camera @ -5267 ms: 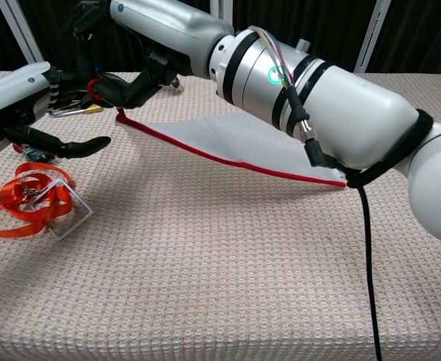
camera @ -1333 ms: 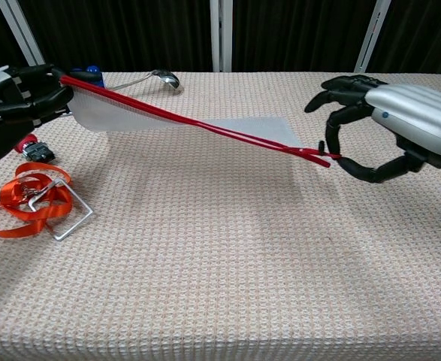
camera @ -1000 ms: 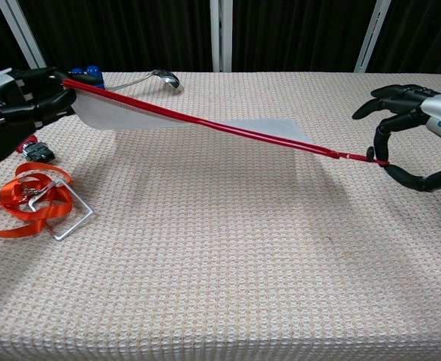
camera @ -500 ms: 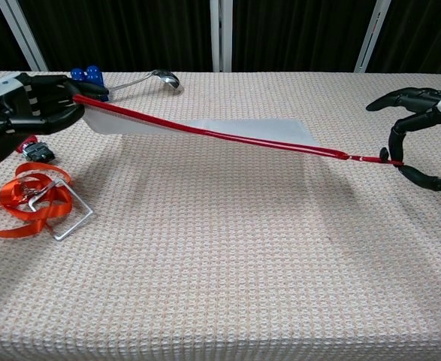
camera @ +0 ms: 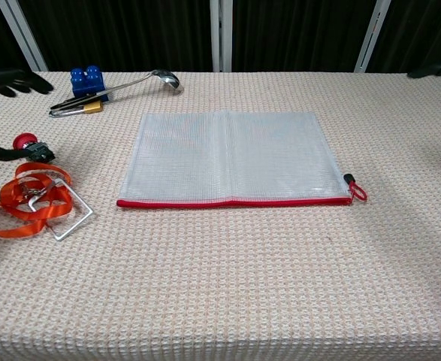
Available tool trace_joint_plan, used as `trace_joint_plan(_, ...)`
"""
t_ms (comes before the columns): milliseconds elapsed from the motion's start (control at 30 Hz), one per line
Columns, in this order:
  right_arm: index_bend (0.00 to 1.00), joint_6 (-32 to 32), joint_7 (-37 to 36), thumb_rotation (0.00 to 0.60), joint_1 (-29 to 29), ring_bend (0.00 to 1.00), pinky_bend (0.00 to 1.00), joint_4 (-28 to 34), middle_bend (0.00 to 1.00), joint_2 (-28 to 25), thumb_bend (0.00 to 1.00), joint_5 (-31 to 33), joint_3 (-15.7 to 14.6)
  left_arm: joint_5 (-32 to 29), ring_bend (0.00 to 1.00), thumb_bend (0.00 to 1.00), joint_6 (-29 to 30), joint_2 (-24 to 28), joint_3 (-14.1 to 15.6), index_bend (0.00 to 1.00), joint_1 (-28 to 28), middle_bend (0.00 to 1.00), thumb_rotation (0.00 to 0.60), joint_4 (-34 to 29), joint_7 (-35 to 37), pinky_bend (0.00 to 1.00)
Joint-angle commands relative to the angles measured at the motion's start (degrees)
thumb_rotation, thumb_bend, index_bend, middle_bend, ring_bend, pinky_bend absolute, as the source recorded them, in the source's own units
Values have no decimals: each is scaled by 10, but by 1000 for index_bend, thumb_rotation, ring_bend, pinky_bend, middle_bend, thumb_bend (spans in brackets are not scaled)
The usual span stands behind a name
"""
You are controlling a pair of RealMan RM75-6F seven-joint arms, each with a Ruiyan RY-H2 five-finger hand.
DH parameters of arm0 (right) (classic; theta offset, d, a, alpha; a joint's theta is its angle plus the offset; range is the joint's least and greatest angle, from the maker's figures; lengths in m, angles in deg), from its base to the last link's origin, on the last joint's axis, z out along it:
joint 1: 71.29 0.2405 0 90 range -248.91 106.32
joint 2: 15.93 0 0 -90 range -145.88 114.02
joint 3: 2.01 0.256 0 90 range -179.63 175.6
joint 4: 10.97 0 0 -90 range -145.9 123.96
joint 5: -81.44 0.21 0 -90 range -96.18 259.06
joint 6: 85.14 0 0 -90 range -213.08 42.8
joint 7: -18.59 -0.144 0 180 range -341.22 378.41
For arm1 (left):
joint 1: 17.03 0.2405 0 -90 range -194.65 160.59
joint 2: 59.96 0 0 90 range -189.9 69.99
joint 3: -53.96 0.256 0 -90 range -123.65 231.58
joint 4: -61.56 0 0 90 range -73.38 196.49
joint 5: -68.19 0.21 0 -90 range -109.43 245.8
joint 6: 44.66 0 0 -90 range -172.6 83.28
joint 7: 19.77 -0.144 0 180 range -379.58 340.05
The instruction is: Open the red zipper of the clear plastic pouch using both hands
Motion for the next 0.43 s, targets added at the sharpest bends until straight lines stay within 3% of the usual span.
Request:
trace_joint_plan(33,1,73,-32,600,-55,0,0,5,16,-37,231,22,18,-65,129,189,45,97,-3,196,59,158,600,-57,-79,165)
trace_joint_plan(233,17,159,-109,600,-132,0,0,21,34,-87,243,9,4,-61,130,184,124,144,16,198,133,161,600,-76,-57,164)
trace_joint_plan(433,63,238,-145,600,-206,0,0,17,33,-99,243,-17,-18,-10,129,182,211,170,55,198,209,161,600,-130,-37,163)
